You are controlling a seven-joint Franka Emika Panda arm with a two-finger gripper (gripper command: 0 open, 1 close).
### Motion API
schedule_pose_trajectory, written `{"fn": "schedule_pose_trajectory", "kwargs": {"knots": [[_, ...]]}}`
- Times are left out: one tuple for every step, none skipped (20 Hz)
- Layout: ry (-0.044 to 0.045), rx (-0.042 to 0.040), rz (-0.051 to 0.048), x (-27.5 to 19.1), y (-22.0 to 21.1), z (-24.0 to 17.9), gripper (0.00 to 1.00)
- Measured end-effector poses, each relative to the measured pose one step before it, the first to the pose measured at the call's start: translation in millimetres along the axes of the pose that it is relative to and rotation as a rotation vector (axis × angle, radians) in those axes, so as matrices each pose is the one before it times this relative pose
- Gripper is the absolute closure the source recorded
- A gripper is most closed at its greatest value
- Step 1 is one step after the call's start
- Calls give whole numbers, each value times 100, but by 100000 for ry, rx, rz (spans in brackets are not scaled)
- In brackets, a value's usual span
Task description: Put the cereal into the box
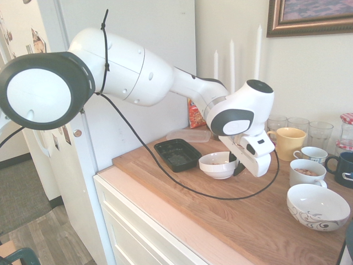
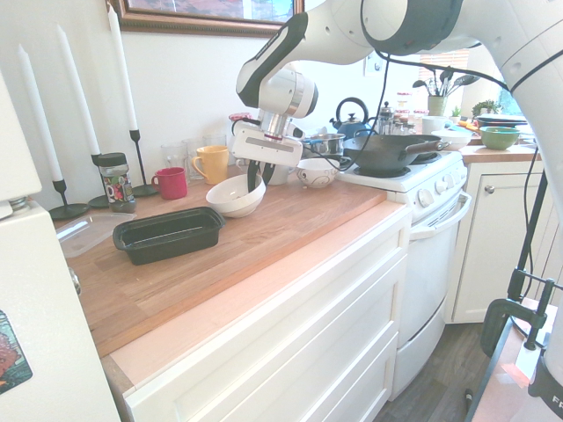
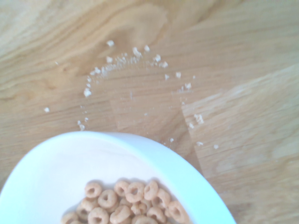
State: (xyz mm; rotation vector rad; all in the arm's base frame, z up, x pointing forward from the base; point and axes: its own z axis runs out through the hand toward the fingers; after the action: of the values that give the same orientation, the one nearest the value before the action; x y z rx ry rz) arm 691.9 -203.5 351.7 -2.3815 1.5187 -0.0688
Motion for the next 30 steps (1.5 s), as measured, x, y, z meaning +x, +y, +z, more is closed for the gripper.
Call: {"fn": "schedule_pose_trajectory", "kwargs": {"knots": [[638,-512,-395,-109,-94,-416,100],[927,-787,-360,-118,-108,-380,100],[838,-756,-333,-120,-101,-331,100],[720,-688,-321,-127,-98,-348,100],[735,-476,-82,-141,-127,-369,100],[751,-303,-224,-190,-185,-405,100],[619,-342,-293,-275,-237,-408,100],[807,-341,-554,-349,-313,-453,100],[750,-98,-613,-415,-382,-510,100],[778,12,-331,-424,-393,-560,100],[831,79,-315,-405,-374,-629,100],[916,-6,-328,-355,-322,-637,100],[750,122,-490,-358,-315,-662,100],[601,40,-673,-421,-343,-606,100],[432,-170,-593,-463,-354,-477,100],[552,-424,-902,-543,-411,-400,100],[708,-631,-925,-701,-544,-329,100],[875,-931,-1034,-813,-630,-227,100],[1098,-1214,-867,-935,-721,-145,100],[1075,-1262,-1055,-1047,-796,-84,100],[1003,-1219,-1028,-1109,-836,-20,100],[1160,-1230,-1161,-1158,-875,34,100],[1262,-1286,-1224,-1188,-886,66,100],[1854,-1763,-1202,-1182,-857,65,100],[2094,-1946,-1374,-1053,-736,25,100],[2231,-1961,-1266,-1046,-716,-16,100],[2017,-1918,-1253,-908,-597,-62,100],[1928,-2383,-1129,-839,-509,-128,100],[1804,-2648,-989,-784,-465,-239,100],[1591,-2274,-1090,-755,-446,-289,100]]}}
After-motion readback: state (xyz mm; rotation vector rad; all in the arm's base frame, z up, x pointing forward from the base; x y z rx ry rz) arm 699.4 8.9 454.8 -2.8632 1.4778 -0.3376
